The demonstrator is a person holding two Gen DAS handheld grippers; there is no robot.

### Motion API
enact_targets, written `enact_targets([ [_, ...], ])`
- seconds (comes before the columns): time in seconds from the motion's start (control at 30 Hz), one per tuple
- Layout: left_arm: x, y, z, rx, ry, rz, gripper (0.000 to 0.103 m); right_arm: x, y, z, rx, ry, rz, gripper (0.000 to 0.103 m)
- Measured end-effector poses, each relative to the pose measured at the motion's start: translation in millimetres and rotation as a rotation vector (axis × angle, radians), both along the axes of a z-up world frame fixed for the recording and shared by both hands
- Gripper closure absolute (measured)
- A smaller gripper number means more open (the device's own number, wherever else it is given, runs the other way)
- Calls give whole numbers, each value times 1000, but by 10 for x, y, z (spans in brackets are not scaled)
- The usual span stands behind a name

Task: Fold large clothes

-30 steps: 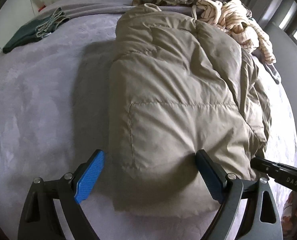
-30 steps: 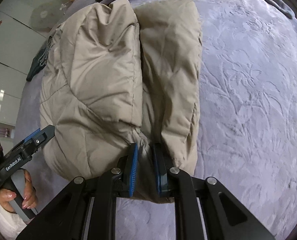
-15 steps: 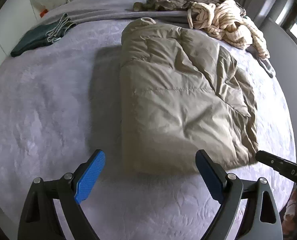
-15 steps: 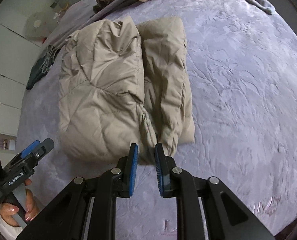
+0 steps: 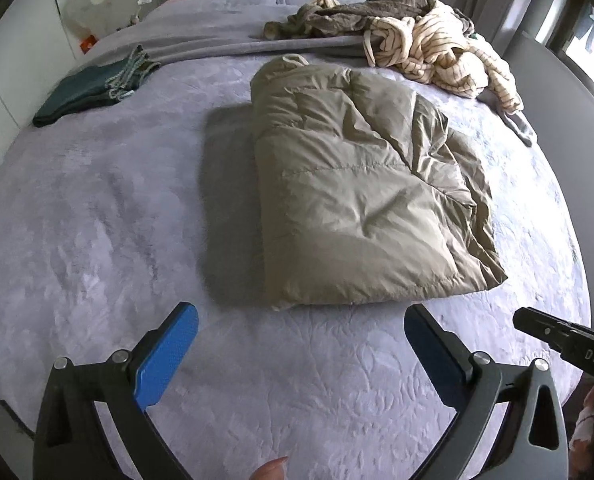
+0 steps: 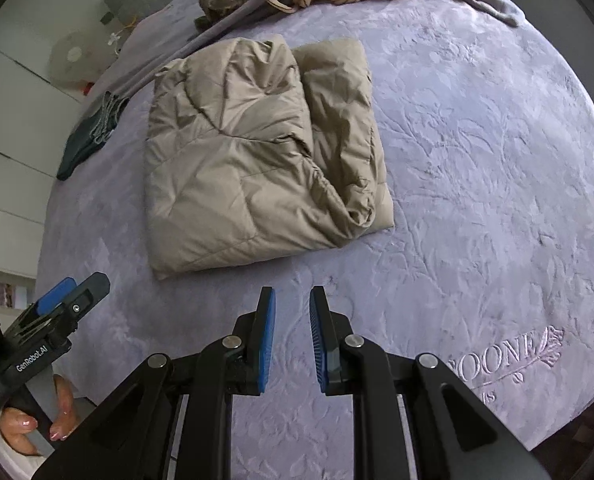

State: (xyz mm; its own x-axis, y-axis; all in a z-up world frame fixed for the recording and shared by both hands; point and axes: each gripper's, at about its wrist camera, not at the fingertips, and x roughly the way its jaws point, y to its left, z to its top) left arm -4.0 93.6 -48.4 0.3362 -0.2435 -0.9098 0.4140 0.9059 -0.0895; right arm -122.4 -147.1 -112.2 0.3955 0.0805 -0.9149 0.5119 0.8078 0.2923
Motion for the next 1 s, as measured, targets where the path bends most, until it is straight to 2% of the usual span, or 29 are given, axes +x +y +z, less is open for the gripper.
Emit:
enact_targets([
  [0.1, -106, 26, 86, 14, -27, 4, 0, -40, 68, 119, -23, -16, 15, 82],
  [0.17, -172, 45, 145, 25, -41, 15, 0, -76, 103, 190, -42, -28, 25, 73],
  [0.2, -211, 62, 180, 30, -47, 22, 0, -99, 122, 229, -53, -34, 30, 64],
  [0.23, -252, 83, 221, 37, -52, 33, 0, -109, 135, 249, -60, -37, 33, 59],
  [0.3, -330, 120, 303, 46, -69, 49, 0, -150, 178, 318, -77, -46, 43, 58],
  [0.37, -415, 167, 408, 53, -98, 67, 0, -196, 227, 402, -107, -52, 56, 50],
  [0.43, -470, 211, 497, 57, -116, 84, 0, -244, 274, 497, -145, -63, 68, 37],
  [0.53, -546, 260, 626, 51, -136, 108, 0, -303, 296, 613, -179, -79, 79, 26],
  [0.7, -629, 328, 811, 38, -167, 140, 0, -359, 331, 824, -233, -112, 81, 23],
  [0.8, -667, 336, 911, 33, -186, 150, 0, -383, 354, 920, -257, -129, 78, 13],
  [1.0, -746, 311, 1045, 26, -209, 147, 0, -439, 412, 1087, -313, -187, 68, 11],
])
